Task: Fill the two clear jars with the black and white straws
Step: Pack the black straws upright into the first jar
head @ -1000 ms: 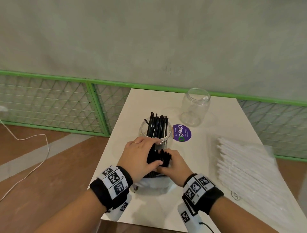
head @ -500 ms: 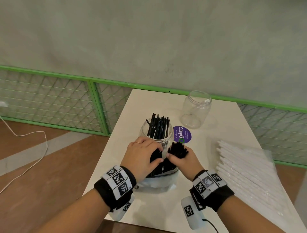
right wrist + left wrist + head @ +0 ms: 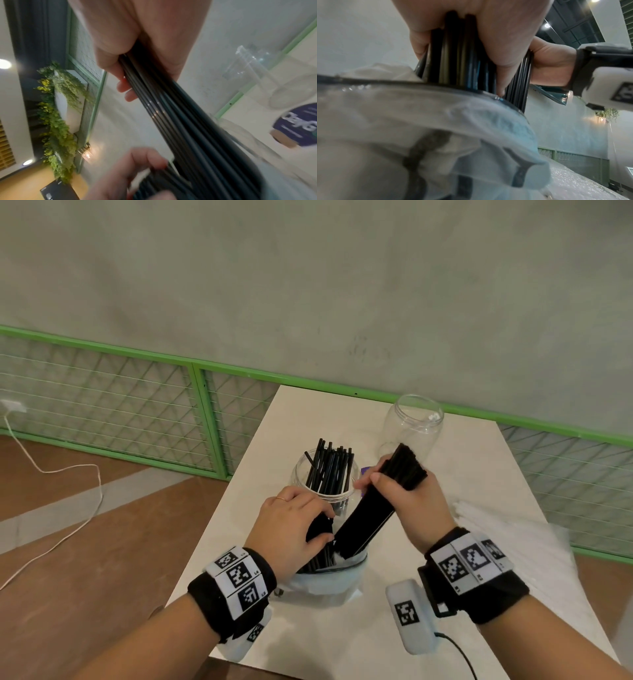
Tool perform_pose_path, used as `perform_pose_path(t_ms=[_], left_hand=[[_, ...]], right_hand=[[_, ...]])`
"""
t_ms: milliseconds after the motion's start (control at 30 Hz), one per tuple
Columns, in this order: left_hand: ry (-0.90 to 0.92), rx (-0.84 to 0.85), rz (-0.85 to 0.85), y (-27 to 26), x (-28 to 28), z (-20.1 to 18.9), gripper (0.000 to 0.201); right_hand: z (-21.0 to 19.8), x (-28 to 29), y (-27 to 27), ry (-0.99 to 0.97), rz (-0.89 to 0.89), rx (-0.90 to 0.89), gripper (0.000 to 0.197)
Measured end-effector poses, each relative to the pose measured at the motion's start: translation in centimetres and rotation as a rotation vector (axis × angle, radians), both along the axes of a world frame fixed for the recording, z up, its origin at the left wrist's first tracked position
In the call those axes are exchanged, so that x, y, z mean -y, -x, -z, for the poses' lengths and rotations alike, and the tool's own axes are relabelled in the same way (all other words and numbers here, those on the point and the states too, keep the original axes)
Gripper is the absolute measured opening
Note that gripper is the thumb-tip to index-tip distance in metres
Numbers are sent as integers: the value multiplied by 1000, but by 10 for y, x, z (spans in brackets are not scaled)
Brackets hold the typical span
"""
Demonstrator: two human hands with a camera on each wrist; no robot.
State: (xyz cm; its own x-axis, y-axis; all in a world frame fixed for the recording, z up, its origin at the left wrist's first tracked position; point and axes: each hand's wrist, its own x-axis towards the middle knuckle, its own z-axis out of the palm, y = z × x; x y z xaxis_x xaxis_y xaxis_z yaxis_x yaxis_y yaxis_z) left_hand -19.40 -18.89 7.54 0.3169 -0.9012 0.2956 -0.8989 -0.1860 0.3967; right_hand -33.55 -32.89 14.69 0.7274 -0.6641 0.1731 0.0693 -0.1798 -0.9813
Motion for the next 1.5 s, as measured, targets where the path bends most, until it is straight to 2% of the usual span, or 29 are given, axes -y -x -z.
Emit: perform_pose_path(t_ms=[100,200,300,400,567,767,867,1000,1067,1133,1267,1400,1500], left_hand=[[-9,-9,-2,-1,0,1,26],[-17,-8,-3,-1,1,0,25],[-16,-15,-2,-1,1,0,26],[-16,-23,-9,-1,2,0,26],[-27,-22,-23,-1,3,-2,26],[-25,-43,-29,-1,5,-2,26],[-36,-47,-28,-1,5,-2,26],[-29,-54,-37,-1,5,-1,25],[-29,-55,-37,-1,5,-1,25],[-31,-58,-39,-1,6,-1,26],[-34,-61,-47,-1,7,-2,26],[-33,-58,-44,0,7,-1,26],[-34,-51,-40,0,7,-1,26]], right_hand=[[-29,12,-1,-29,20,126,20],[-59,29,-9,-145,58,328,10],[-74,44,-26,-124,72,373,9],[-68,52,-48,-91,72,304,18],[-45,59,-77,-97,83,201,22],[14,69,-91,-64,45,-77,2],[44,77,-91,30,27,-253,15],[69,87,-94,111,57,-460,47],[73,89,-94,132,63,-452,53],[70,90,-93,208,44,-444,49],[58,91,-87,210,-1,-384,65],[49,90,-58,287,-9,-309,39],[56,77,-22,432,-108,-315,46]])
